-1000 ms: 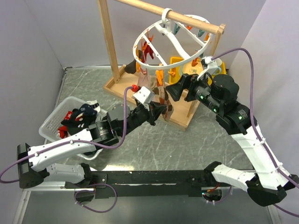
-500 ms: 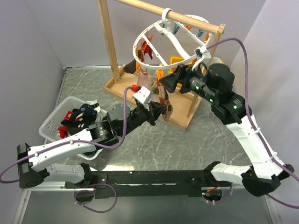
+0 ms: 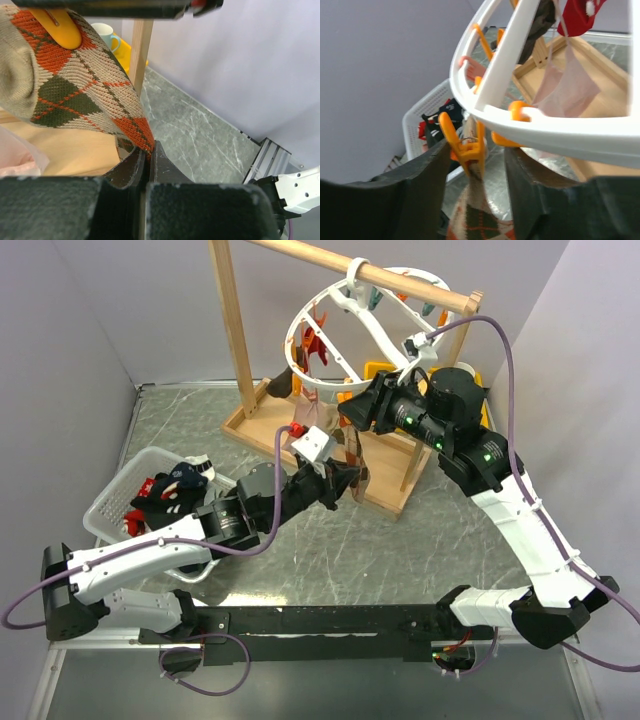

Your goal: Remove the socks clipped to the hanger

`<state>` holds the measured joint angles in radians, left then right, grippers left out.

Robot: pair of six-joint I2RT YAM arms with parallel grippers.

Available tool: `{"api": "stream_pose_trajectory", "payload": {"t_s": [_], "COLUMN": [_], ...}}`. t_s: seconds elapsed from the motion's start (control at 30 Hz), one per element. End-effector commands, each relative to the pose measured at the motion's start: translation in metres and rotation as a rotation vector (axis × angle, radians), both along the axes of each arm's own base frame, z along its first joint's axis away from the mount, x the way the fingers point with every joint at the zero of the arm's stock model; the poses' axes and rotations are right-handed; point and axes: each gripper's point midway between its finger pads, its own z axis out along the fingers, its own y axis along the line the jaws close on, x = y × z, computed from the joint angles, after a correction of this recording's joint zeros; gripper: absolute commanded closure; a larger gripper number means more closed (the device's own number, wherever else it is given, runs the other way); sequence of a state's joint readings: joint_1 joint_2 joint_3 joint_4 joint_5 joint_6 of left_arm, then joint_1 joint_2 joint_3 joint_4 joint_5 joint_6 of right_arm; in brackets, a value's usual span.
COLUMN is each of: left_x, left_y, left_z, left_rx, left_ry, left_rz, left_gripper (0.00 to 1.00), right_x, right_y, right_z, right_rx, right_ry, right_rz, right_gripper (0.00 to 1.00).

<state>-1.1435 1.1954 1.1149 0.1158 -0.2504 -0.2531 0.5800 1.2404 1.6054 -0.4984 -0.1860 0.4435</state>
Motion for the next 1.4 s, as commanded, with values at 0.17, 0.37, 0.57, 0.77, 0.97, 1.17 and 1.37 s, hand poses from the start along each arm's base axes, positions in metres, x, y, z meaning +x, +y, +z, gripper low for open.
{"api": "stream_pose_trajectory", "payload": {"t_s": [0.17,0.37,0.57,0.77,0.97,1.17,1.37], "left_x": [-0.014,-0.020,0.006,0.055,0.085,0.099,0.097], "left_y": [-0.029,-0.036,-0.009,0.073,0.161,0.235,0.301], "left_z": [-0.011,-0.028,-0.067,-0.075,-0.038,-0.033,-0.026], "left_rx": [0.011,0.043,0.202,0.304,0.248,0.339,0.368], "left_ry": [0.049,0.100,0.221,0.297,0.268,0.263,0.258], "left_rz": [-0.111,-0.148,0.048,0.308,0.506,0.739,0.965], "left_gripper": [0.99,0.99,0.99,0.99,0.99,0.99,0.99], "right_x": [0.000,0.001,0.002,0.000,-0.005,-0.006,-0.003], "right_y": [0.000,-0.007,-0.018,-0.037,-0.057,-0.070,-0.075], "right_z": [0.036,0.033,0.026,0.019,0.020,0.020,0.014], "right_rx": [0.066,0.053,0.012,-0.021,-0.049,-0.067,-0.073], "right_ry": [-0.106,-0.114,-0.115,-0.126,-0.147,-0.155,-0.134], "right_rz": [-0.009,-0.040,-0.089,-0.156,-0.223,-0.264,-0.288], "right_gripper": [0.62,0.70,0.68,0.66,0.65,0.65,0.64]}}
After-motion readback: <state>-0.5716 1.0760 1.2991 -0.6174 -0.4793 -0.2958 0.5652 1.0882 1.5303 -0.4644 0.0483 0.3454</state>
